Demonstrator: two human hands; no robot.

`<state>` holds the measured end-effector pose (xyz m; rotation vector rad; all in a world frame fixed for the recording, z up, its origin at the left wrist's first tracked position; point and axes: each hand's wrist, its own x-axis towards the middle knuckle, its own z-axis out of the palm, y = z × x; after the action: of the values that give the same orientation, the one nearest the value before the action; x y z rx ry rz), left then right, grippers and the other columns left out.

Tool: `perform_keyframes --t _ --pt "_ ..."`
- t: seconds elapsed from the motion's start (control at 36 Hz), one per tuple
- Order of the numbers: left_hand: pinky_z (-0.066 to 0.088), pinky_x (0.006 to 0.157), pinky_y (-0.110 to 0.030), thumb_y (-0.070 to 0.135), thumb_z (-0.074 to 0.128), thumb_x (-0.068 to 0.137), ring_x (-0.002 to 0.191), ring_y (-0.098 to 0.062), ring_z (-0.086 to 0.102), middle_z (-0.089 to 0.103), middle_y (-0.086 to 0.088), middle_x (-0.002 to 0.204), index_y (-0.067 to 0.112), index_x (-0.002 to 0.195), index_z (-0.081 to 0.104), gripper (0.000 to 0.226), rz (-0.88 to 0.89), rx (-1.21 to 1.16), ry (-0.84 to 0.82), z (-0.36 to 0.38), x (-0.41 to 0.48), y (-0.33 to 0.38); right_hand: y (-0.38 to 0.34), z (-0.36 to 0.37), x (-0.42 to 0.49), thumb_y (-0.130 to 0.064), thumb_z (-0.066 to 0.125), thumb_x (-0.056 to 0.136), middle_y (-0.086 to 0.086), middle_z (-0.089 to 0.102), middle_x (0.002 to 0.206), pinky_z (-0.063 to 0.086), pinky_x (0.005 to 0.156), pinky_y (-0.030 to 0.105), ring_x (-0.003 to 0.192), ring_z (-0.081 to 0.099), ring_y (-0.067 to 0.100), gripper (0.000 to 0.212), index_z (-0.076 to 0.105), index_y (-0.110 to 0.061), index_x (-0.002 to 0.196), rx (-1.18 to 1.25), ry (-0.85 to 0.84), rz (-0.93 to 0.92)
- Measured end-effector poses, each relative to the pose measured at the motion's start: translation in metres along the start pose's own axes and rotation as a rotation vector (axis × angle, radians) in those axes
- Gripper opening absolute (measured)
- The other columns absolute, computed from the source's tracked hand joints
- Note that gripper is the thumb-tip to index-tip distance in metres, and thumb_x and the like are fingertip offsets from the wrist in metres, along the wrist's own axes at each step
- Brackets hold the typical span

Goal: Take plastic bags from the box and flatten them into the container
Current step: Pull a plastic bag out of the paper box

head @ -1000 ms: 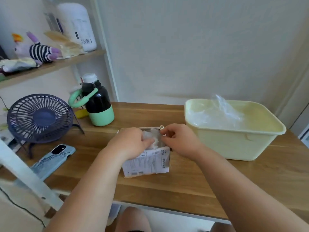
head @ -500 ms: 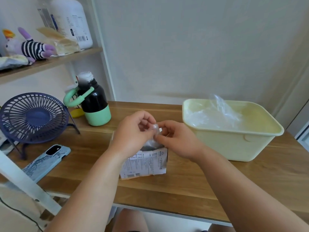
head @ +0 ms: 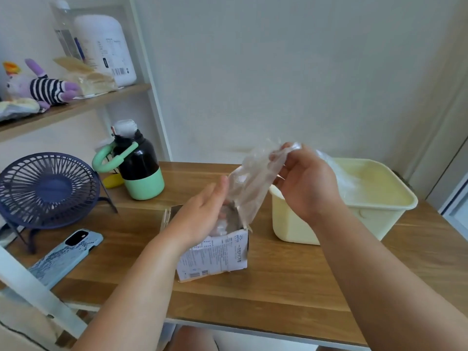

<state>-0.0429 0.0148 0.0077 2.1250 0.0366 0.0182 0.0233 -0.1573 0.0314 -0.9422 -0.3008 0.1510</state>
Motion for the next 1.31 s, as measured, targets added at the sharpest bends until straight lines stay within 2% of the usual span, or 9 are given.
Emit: perform_keyframes --t 0.22,0.39,0.56,0.69,0.81,0.92,1.03,1.19,1.31 --pt "0.043 0.098 -0.031 0.069 0.071 0.059 0.121 -0.004 0.043 0.038 0.024 0.136 0.041 0.147 0.029 0.101 0.074 -0.252 0.037 0.023 0.018 0.033 -0.031 -0.019 -0.009 -0.003 0.045 0.074 0.012 0.059 0.073 0.054 0.063 0.031 0.066 0.059 0.024 0.011 0.055 -0.006 0.07 0.191 0.006 -0.005" --pt "0.048 0.065 -0.011 0.024 0.067 0.09 0.087 -0.001 0.063 0.07 0.019 0.088 0.029 0.097 0.07 0.009 0.18 -0.35 0.129 0.044 0.039 0.051 -0.059 -0.043 -0.017 -0.009 0.045 0.062 0.01 0.061 0.074 0.051 0.075 0.037 0.067 0.06 0.025 0.016 0.061 -0.009 0.059 0.148 -0.019 -0.005" --pt "0.051 0.074 -0.019 0.027 0.061 0.092 0.091 -0.009 0.064 0.068 0.005 0.094 0.027 0.091 0.067 0.006 0.208 -0.294 0.102 0.056 0.058 0.075 -0.08 -0.084 -0.023 -0.023 0.076 0.028 0.015 0.06 0.086 0.053 0.079 0.048 0.074 0.057 0.028 0.047 0.059 -0.008 0.069 0.058 -0.088 0.097" --pt "0.038 0.061 -0.02 0.026 0.057 0.095 0.072 -0.002 0.055 0.064 0.007 0.089 0.019 0.09 0.065 0.011 0.194 -0.185 0.068 0.075 0.074 0.089 -0.086 -0.092 -0.022 -0.044 0.077 0.062 0.007 0.057 0.074 0.057 0.072 0.039 0.063 0.059 0.018 0.041 0.054 -0.01 0.068 -0.163 0.096 0.172" --pt "0.035 0.067 -0.01 0.026 0.053 0.097 0.089 0.004 0.052 0.057 0.016 0.101 0.024 0.104 0.057 0.009 0.229 -0.211 0.358 0.088 0.081 0.095 -0.083 -0.1 -0.014 0.007 0.061 0.085 0.008 0.051 0.071 0.057 0.066 0.028 0.06 0.054 0.016 0.027 0.047 -0.01 0.07 -0.217 0.278 0.052" --pt "0.039 0.071 -0.005 0.023 0.057 0.095 0.093 0.001 0.053 0.052 0.011 0.113 0.025 0.109 0.049 0.016 0.514 -0.186 0.582 0.092 0.079 0.093 -0.089 -0.112 -0.007 0.011 0.054 0.088 0.006 0.052 0.059 0.058 0.068 0.03 0.05 0.058 0.016 0.033 0.041 -0.012 0.069 -0.009 0.37 -0.064" --pt "0.046 0.074 -0.014 0.02 0.06 0.093 0.087 0.004 0.057 0.06 0.014 0.102 0.029 0.104 0.06 0.014 0.719 0.011 0.355 0.099 0.088 0.095 -0.089 -0.128 0.004 0.013 0.054 0.087 0.006 0.045 0.064 0.059 0.065 0.03 0.056 0.053 0.019 0.035 0.038 -0.013 0.069 -0.035 0.48 -0.033" --pt "0.031 0.101 -0.019 0.043 0.054 0.095 0.132 -0.007 0.042 0.047 0.014 0.143 0.032 0.136 0.053 0.042 0.367 0.55 -0.284 0.115 0.11 0.088 -0.081 -0.15 0.015 0.008 0.055 0.084 0.005 0.045 0.081 0.056 0.085 0.041 0.063 0.056 0.019 0.021 0.045 -0.01 0.087 -0.538 0.652 0.129" --pt "0.029 0.112 -0.029 0.06 0.049 0.092 0.139 -0.015 0.036 0.036 0.012 0.153 0.036 0.145 0.04 0.059 0.142 0.676 -0.48 0.124 0.12 0.092 -0.082 -0.152 0.012 -0.007 0.058 0.085 0.0 0.049 0.094 0.04 0.061 0.025 0.074 0.048 0.015 0.034 0.044 -0.011 0.115 -1.25 0.544 0.153"
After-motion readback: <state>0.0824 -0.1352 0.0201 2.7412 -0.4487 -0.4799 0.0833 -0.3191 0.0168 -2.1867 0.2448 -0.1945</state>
